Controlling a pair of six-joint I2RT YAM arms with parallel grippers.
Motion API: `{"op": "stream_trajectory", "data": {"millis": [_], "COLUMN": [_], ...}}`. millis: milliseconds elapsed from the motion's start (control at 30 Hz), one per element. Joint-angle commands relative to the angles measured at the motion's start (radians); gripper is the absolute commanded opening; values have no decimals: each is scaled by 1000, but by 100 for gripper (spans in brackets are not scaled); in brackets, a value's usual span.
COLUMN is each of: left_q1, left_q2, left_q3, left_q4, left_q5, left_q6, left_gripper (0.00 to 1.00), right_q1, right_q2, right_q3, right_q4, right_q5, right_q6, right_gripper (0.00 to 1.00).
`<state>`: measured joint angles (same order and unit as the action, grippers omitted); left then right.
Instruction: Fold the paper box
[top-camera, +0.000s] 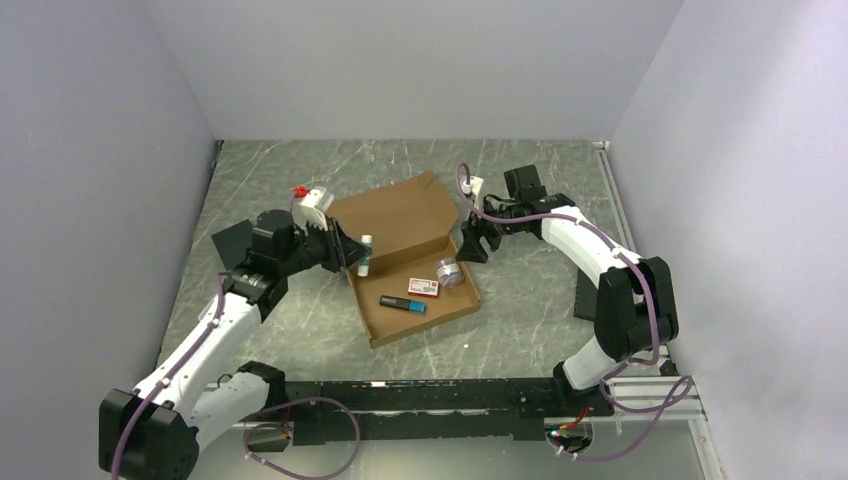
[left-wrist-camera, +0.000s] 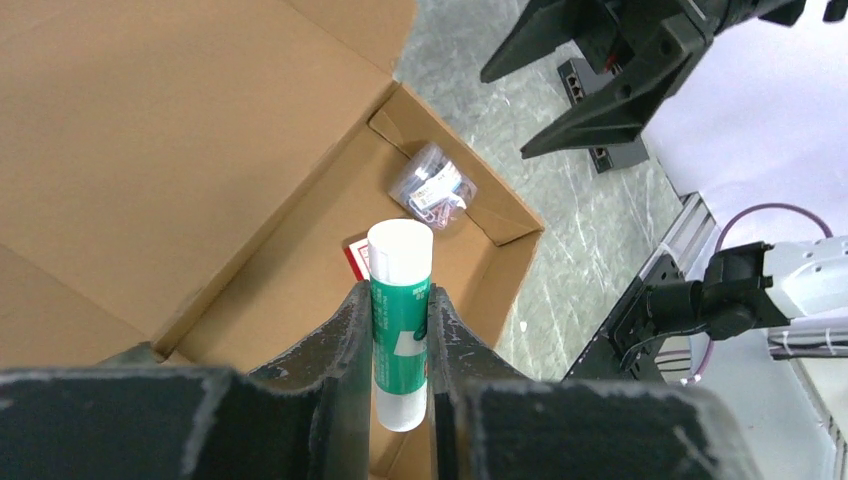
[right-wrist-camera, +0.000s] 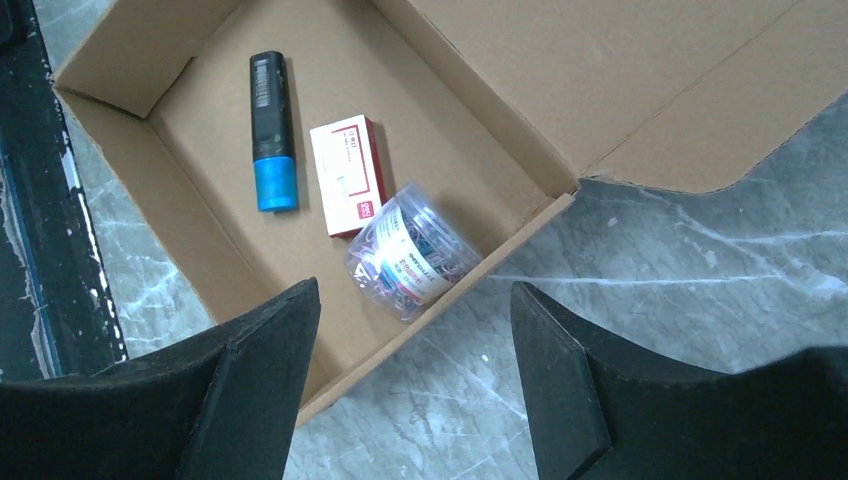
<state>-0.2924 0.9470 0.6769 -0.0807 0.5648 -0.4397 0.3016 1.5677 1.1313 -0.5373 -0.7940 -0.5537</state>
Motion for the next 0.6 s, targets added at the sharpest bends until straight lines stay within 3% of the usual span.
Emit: {"op": "stream_trajectory", "data": {"millis": [0, 300, 567], "left_q1": [-97, -332, -423], "left_q2": [18, 176, 323], "left_q3": [-2, 62, 118], "left_q4": [51, -28, -67], "left_q5": [-122, -353, -471], "left_q6": [77, 225, 279], "left_gripper": [0, 0, 0], "right_q1": [-5, -6, -7], "right_q2": [12, 21, 29], "right_q3": [22, 24, 28], "right_q4": [-6, -10, -19], "right_q5": [-18, -16, -17], "right_q6": [-12, -18, -23], "right_gripper": [73, 74, 74]}}
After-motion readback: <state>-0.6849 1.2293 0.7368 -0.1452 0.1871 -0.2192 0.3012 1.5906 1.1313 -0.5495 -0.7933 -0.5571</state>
